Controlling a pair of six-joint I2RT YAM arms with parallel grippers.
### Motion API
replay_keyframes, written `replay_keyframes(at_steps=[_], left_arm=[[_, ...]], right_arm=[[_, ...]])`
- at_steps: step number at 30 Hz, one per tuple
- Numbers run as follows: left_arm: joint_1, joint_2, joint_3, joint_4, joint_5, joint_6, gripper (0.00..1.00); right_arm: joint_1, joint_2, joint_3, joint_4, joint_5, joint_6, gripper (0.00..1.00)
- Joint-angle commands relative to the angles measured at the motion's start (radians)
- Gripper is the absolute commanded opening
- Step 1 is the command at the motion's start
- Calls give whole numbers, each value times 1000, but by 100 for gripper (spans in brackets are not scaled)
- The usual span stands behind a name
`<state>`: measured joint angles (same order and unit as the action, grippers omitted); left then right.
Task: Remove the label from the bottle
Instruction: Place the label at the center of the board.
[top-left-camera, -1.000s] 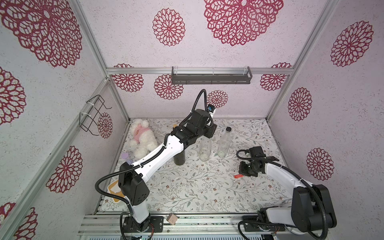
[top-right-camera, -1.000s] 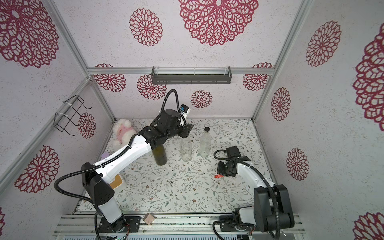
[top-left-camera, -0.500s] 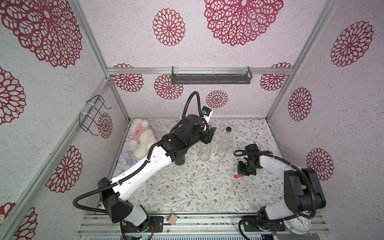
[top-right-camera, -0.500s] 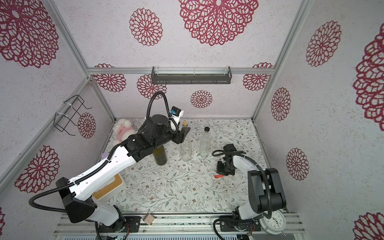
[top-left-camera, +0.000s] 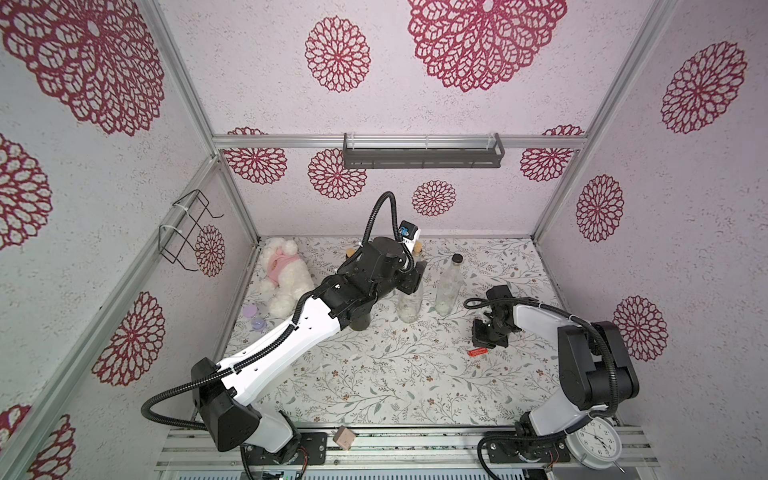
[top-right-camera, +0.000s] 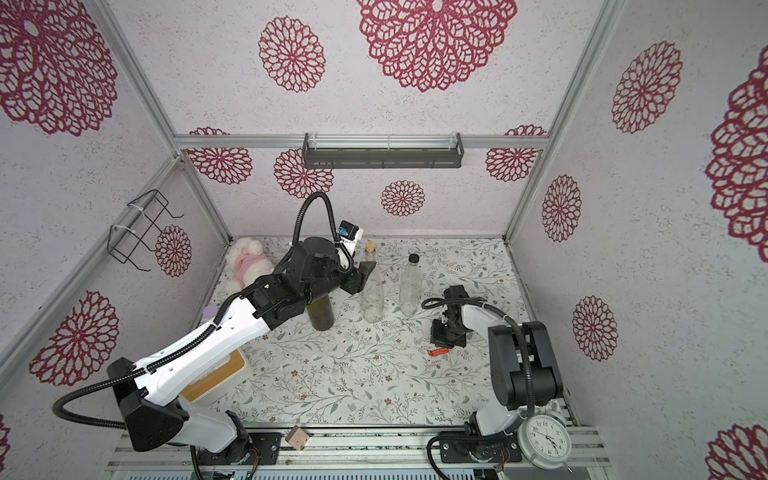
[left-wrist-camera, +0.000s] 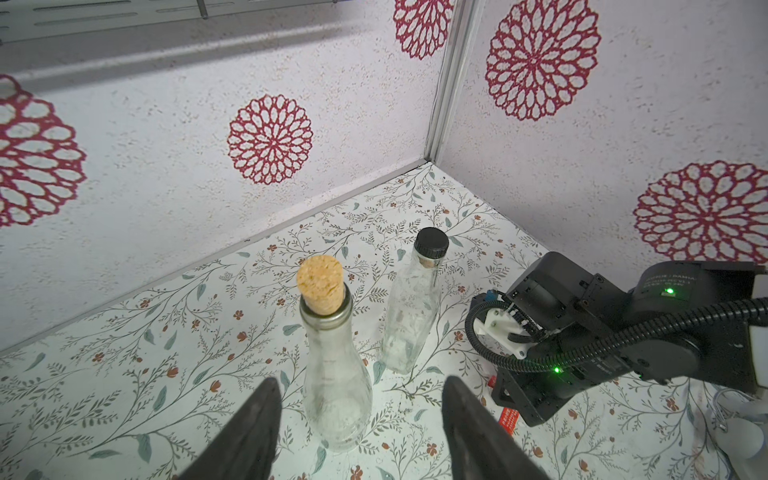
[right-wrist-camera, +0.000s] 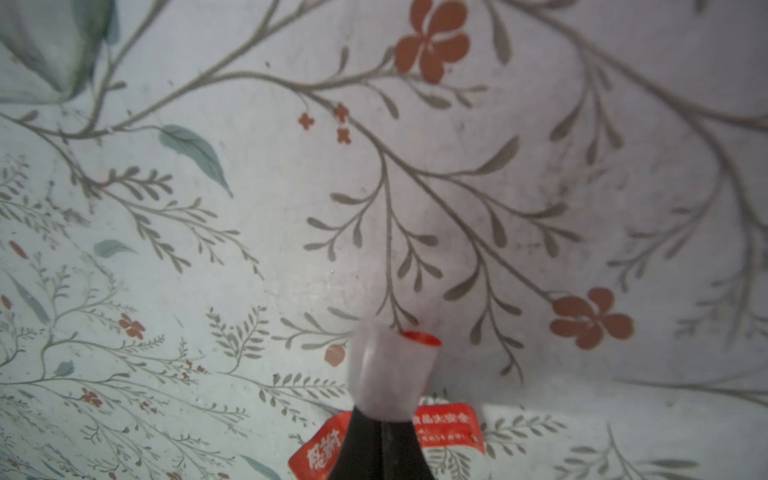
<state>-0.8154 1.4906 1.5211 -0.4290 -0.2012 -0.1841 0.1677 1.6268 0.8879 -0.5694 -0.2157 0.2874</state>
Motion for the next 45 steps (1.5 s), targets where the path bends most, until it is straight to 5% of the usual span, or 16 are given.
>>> replay_keyframes(at_steps=[1,4,13,45], left_arm=[[6,-27,-12,27,-14,11,64],[9,-27,-15,28,-9,11,64],[11,-25,-18,29,-6,3,64],[11,-129,29,-50,-78,28,65]], right_arm=[[-4,2,23,5,-8,-12,0],[-4,7,28,6,-4,-13,0],[-4,12,37,13,16,-16,31],[-80,-2,46,7,84,-40,48]])
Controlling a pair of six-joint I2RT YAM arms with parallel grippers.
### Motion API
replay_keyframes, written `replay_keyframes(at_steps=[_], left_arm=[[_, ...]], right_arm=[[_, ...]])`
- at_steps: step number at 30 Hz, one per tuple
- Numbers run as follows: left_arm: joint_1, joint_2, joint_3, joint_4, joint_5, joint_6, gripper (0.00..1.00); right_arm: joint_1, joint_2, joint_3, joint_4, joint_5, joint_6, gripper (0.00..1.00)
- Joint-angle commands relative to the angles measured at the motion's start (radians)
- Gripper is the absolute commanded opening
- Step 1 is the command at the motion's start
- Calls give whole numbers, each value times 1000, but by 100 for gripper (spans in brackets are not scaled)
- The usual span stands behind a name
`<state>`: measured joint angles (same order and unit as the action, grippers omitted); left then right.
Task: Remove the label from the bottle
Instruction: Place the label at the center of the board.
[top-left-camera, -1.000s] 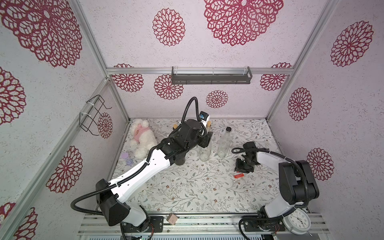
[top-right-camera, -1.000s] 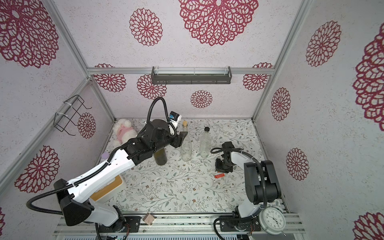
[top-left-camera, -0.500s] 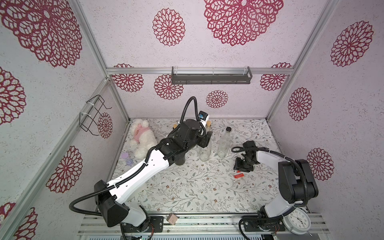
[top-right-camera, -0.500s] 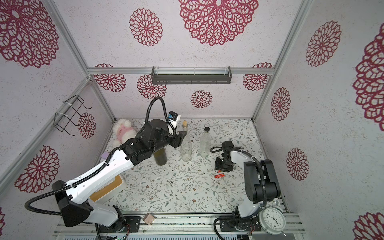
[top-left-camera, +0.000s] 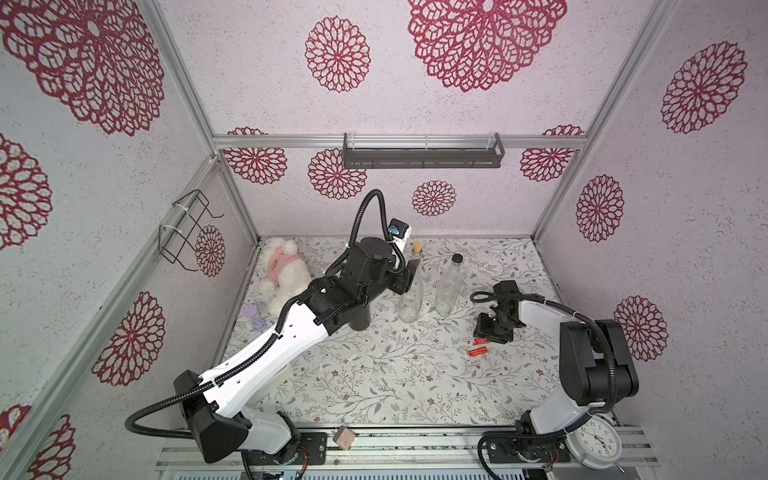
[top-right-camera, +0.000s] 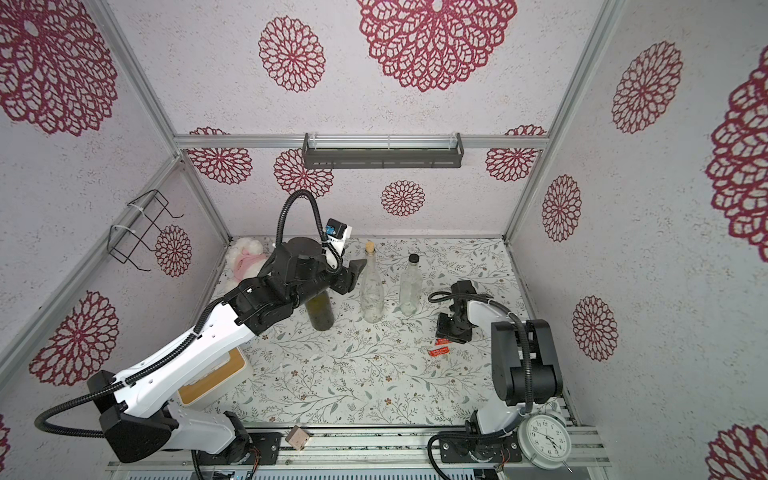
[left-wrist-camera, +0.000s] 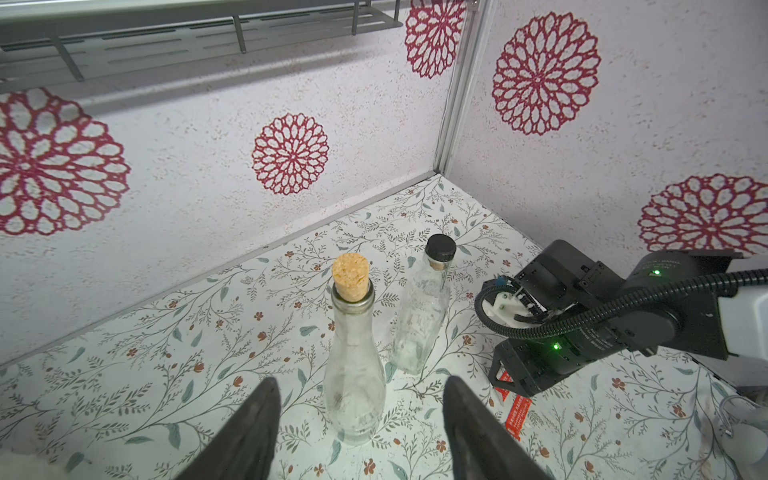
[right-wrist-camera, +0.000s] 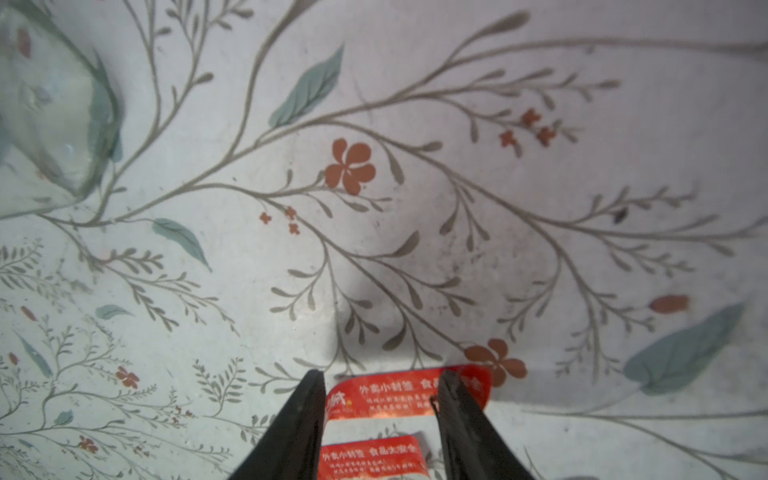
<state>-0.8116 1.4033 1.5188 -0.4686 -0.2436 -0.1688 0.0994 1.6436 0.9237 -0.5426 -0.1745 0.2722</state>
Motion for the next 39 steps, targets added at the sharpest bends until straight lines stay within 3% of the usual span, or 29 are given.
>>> replay_keyframes(at_steps=[1,7,12,16,19,23,31,32,39], left_arm=[[6,-52,33,-19,-43,14,66],[8,-130,40,-79,-126,1,73],[19,-203,37,-161,-232,-49,97],[58,-280,-2,-193,-237,-96,97],[83,-325,-34,-220,-243,-126,97],[148,-369,-92,-258,-176,-150,97],[267,-389,-191,-276,66,-93,97],[290,-389,-206,-264,85,-95,97],[358,-354,-260,-161,168,-72,97]], right_arm=[[-13,-26,12,-23,46,-24,48],[-14,-96,17,-37,66,-17,50],[-14,-188,5,-29,46,-14,51],[-14,-255,-13,-5,32,-31,55],[-13,-293,-11,-7,29,-45,64],[-15,-365,-24,15,-3,-55,81],[-14,-453,-28,22,-72,-53,91],[-14,-465,-35,36,-79,-43,98],[-13,-542,-85,119,-163,-21,99]])
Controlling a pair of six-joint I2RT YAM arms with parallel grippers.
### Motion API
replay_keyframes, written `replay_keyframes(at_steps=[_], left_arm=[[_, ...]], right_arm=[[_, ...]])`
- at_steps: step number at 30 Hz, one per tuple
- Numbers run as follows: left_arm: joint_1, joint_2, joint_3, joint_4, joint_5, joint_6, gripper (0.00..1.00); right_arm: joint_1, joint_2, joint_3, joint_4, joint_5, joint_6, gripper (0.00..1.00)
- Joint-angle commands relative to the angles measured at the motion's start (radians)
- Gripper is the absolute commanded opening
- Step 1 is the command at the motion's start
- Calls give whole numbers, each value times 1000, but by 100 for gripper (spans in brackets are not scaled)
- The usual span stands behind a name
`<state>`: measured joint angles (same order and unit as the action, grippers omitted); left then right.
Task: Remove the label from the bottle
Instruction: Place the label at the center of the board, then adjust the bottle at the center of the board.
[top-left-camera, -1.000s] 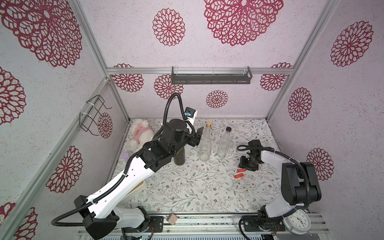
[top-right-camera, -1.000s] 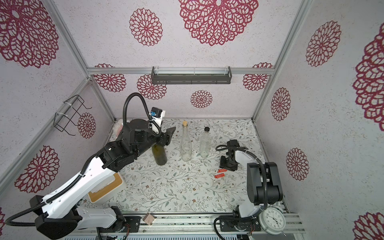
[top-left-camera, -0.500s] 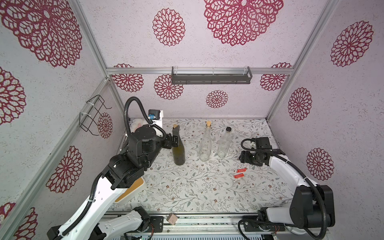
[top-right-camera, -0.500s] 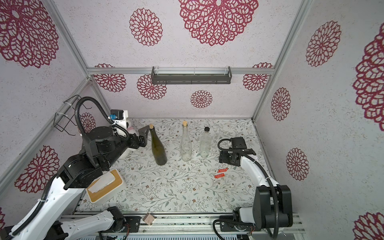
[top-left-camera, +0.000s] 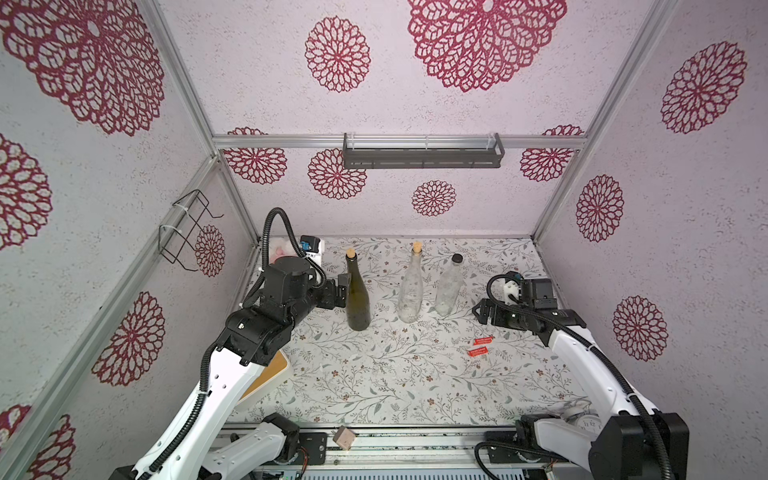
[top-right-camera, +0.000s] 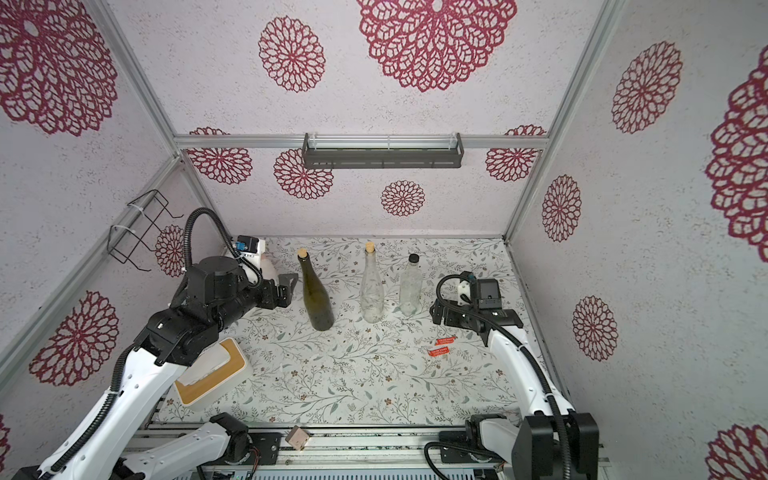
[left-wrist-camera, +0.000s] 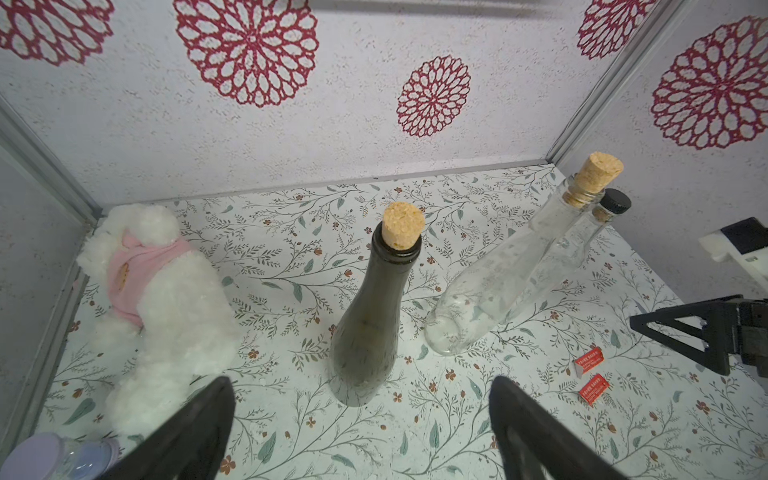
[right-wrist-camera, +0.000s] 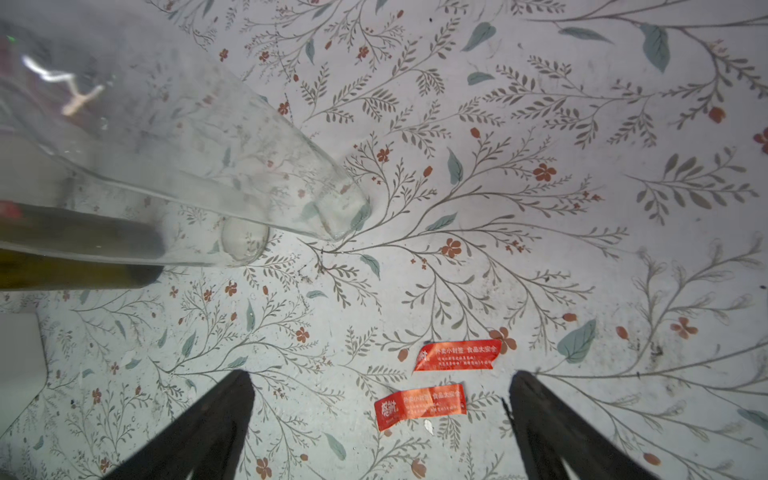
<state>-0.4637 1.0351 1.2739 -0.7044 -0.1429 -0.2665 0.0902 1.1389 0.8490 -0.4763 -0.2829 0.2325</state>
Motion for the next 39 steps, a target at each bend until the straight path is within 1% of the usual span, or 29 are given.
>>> replay_keyframes(at_steps=[1,5,7,8,10,11,13,16,23,39], left_arm=[[15,24,-23,93,85,35,97],[25,71,-54,149,101,71,97],[38,91,-64,177,119,77,100],[44,101,-71,191,125,78,99],[54,112,-90,229,122,74,89],[58,115,-105,255,118,73,85],[65,118,-125,294,114,77,82],[66,138,-131,315,121,95,82],[65,173,-152,372,140,122,82],[66,233,-143,451,169,140,72]], right_arm=[[-4,-45,-12,52,-57,18,99],[-4,-46,2,12,-41,3,96],[-4,-35,4,-1,-47,2,94],[-4,-35,-4,3,-47,8,93],[-4,-43,-24,20,-44,27,90],[-4,-55,-41,39,-44,40,89],[-4,-87,-68,77,-50,66,87],[-4,-116,-87,95,-48,84,86],[-4,-118,-91,97,-33,76,84],[-4,-117,-115,153,-37,81,79]])
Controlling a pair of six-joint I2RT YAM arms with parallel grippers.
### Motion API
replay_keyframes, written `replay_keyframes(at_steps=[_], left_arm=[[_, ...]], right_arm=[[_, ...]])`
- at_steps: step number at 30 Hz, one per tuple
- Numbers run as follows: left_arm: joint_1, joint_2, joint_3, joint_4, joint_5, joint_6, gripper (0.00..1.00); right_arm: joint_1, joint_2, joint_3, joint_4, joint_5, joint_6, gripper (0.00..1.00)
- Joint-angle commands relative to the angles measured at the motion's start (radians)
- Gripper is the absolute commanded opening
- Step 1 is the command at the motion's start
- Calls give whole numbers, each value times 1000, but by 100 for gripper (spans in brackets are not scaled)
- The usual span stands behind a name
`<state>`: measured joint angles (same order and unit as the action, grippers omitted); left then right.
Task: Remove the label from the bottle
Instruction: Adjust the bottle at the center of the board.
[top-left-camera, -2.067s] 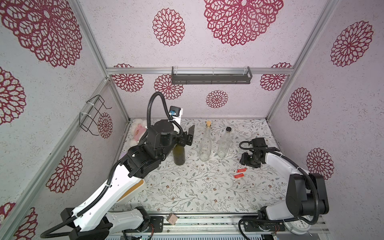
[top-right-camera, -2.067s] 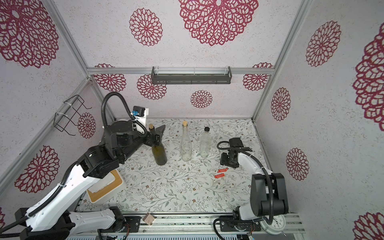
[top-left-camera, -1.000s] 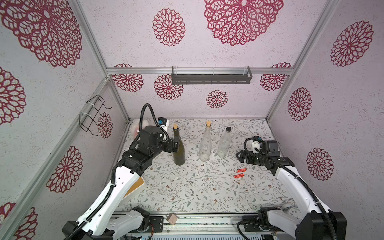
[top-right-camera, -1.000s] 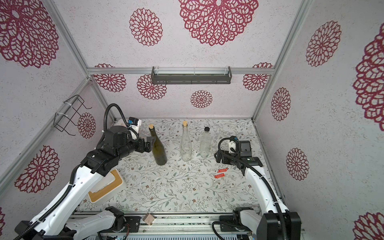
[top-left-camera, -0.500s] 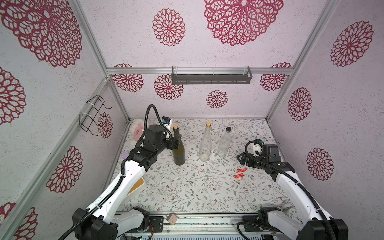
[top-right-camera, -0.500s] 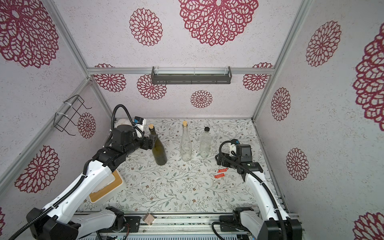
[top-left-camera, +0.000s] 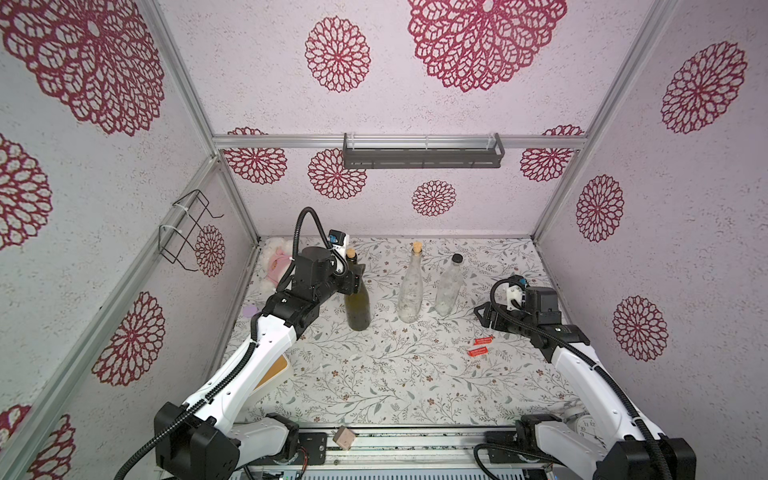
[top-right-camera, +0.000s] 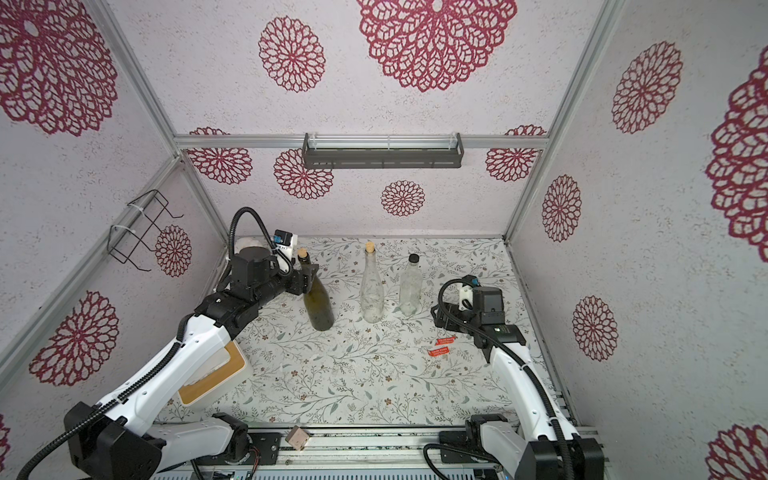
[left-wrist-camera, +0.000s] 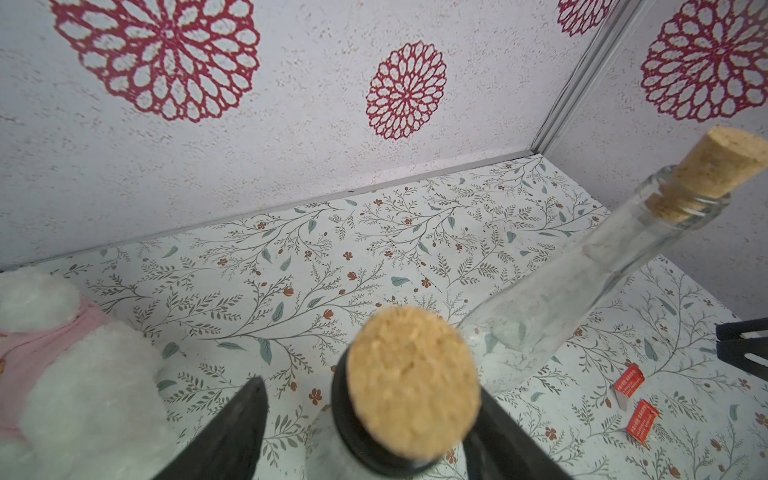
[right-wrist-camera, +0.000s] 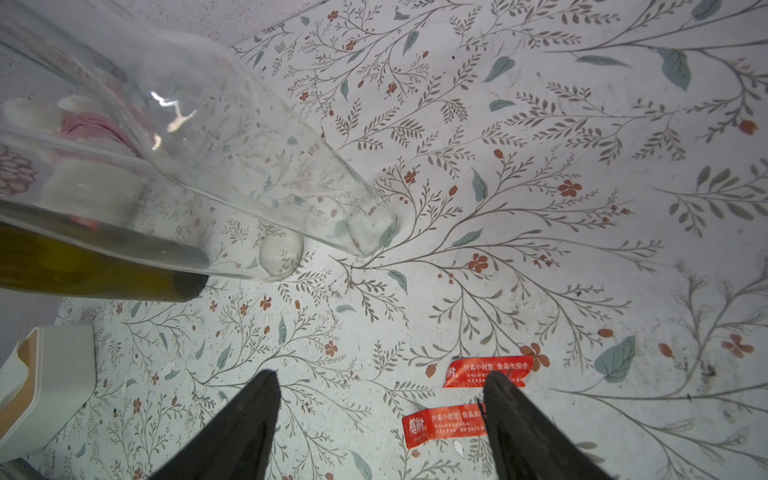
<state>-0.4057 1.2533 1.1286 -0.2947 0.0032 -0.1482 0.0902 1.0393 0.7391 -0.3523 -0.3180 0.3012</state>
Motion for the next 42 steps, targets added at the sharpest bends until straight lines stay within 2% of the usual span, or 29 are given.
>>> replay_keyframes(at_steps=[1,16,32,38,42], left_arm=[[8,21,7,42,24,22,70],[8,31,5,75,32,-7,45],[-3,12,8,67,0,-8,23],[-47,-5,48,19,-113,-8,21],[-116,-2,105,-27,-297,-26,20]], right_arm=[[-4,-18,-8,30,-2,11,79],[-4,-10,-34,50,3,-13,77],[-4,-7,-46,61,-3,-30,75],[-3,-8,-47,68,-12,-31,73],[-3,-11,-50,71,-20,-35,73]])
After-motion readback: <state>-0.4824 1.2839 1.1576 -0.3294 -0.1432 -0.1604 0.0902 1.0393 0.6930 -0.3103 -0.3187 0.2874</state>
